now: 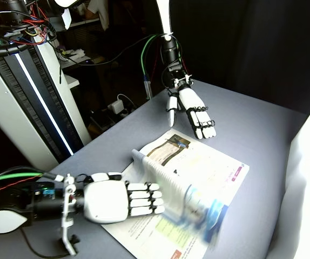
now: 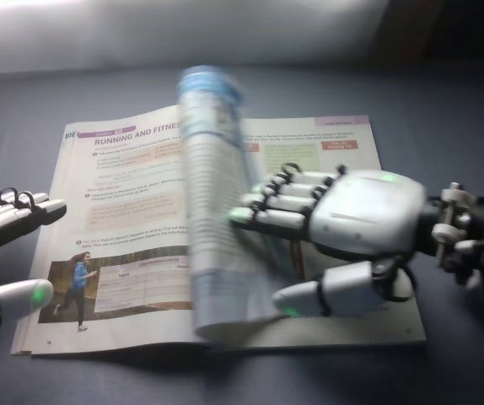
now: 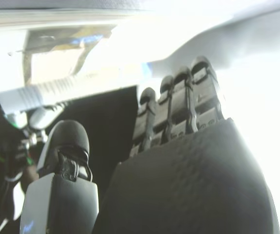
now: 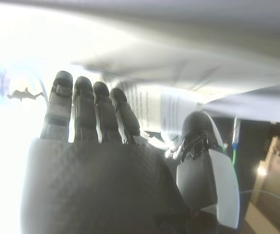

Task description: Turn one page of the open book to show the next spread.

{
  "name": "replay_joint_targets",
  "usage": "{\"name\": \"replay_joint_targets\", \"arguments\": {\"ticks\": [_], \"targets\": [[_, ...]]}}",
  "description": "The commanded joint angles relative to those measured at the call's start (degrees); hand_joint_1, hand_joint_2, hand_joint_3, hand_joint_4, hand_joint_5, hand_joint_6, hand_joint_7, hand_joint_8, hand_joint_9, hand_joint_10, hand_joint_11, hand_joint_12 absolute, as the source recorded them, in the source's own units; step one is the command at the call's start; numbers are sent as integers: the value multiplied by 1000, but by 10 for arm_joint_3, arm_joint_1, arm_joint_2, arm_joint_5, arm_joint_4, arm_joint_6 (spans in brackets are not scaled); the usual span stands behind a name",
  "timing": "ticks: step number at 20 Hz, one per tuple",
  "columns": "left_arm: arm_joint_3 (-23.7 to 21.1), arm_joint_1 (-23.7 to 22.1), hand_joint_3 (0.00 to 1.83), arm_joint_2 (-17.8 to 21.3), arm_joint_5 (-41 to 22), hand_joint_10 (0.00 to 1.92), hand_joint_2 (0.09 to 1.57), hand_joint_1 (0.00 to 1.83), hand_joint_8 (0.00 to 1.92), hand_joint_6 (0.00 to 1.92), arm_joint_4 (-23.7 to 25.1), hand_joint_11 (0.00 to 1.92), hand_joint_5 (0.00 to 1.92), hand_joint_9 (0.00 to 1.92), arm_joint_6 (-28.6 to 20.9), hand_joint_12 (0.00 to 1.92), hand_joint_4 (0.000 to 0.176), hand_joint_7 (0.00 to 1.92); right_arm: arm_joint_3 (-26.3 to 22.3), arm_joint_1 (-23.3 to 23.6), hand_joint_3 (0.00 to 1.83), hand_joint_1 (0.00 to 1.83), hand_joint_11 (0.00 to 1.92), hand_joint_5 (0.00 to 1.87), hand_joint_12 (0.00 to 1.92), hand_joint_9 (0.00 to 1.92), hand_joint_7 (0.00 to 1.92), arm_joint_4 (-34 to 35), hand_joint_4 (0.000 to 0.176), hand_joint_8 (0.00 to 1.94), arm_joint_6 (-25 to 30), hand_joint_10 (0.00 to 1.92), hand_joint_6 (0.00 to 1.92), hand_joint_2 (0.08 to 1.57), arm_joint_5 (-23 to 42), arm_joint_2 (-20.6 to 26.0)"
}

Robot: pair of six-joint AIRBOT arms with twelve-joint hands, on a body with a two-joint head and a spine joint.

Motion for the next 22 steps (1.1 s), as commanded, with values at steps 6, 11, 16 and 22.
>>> {"name": "replay_joint_targets", "arguments": {"ticks": [6, 11, 16, 22], "targets": [[11, 4, 14, -21, -42, 0, 1377, 265, 3, 19, -6, 0, 162, 2, -13, 0, 69, 34, 24, 58, 0, 0, 0, 0, 0, 0, 0, -25, 0, 0, 13, 0, 0, 1161, 117, -60], [18, 4, 0, -25, -35, 31, 1396, 1, 7, 13, 0, 0, 276, 310, -19, 847, 0, 267, 34, 95, 0, 0, 0, 0, 0, 0, 0, -69, 0, 0, 66, 0, 0, 1178, 193, -101], [21, 3, 0, -27, -37, 1, 1142, 0, 2, 2, -2, 0, 138, 207, -20, 707, 10, 138, 7, 131, 0, 65, 0, 0, 0, 0, 0, -118, 0, 0, 100, 0, 0, 1136, 277, -93], [21, 4, 0, -26, -43, 1, 1140, 0, 1, 2, -12, 0, 138, 207, -19, 705, 10, 138, -33, 135, 0, 0, 0, 0, 0, 0, 0, -121, 0, 0, 100, 0, 0, 1110, 369, -42]]}}
